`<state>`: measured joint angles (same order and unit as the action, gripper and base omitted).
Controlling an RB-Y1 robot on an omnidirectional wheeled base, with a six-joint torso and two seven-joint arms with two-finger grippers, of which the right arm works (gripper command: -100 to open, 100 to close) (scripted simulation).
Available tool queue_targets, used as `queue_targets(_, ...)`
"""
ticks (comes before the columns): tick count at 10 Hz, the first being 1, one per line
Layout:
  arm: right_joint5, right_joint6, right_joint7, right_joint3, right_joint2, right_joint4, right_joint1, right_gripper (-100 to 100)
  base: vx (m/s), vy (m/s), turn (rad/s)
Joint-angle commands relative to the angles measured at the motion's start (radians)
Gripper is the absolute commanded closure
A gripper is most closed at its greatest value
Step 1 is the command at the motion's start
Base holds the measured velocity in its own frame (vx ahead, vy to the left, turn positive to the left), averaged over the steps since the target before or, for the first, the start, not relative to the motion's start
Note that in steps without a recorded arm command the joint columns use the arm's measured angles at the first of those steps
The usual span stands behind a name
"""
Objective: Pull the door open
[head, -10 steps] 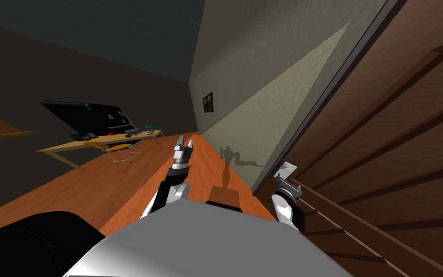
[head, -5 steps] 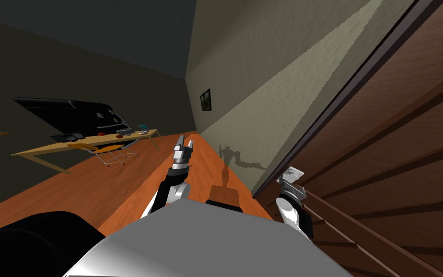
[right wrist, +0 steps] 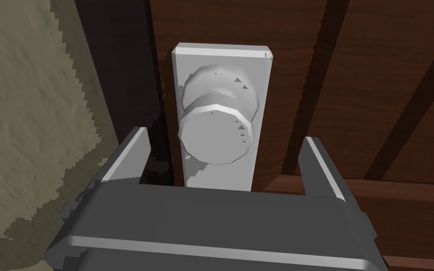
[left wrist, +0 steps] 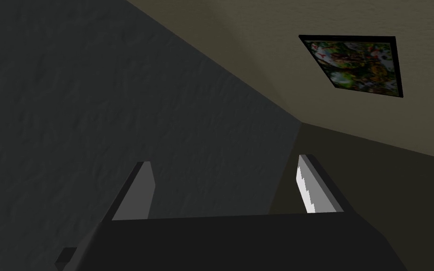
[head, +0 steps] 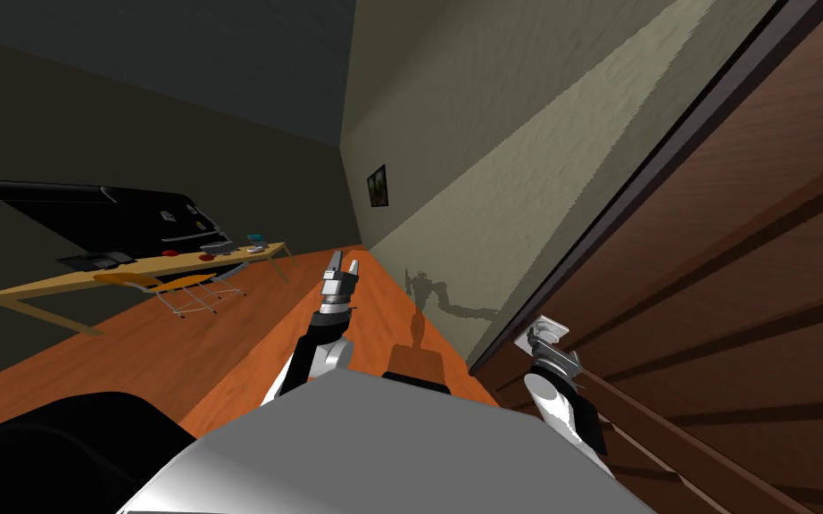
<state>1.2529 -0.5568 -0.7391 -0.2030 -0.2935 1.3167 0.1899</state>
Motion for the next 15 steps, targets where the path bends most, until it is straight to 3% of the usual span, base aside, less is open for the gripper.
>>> queue_targets(1,-0.004,0.005,-0.029,0.001,-0.021,-0.012,0.004,-100,0.089,-0.005,-0.028)
queue_targets(4,-0.011,0.015,-0.083,0.002,-0.061,-0.032,0.013,-100,0.115,-0.010,-0.032)
queue_targets(5,-0.013,0.009,-0.075,0.005,-0.055,-0.037,0.007,-100,0.052,-0.010,-0.003)
queue_targets(6,-0.013,0.009,-0.075,0.005,-0.055,-0.037,0.007,100,-0.007,0.001,0.000)
queue_targets(11,-0.013,0.009,-0.075,0.005,-0.055,-0.037,0.007,100,-0.009,0.000,0.002)
queue_targets(15,-0.032,0.030,-0.087,0.052,-0.059,-0.012,0.007,100,-0.210,0.014,0.058)
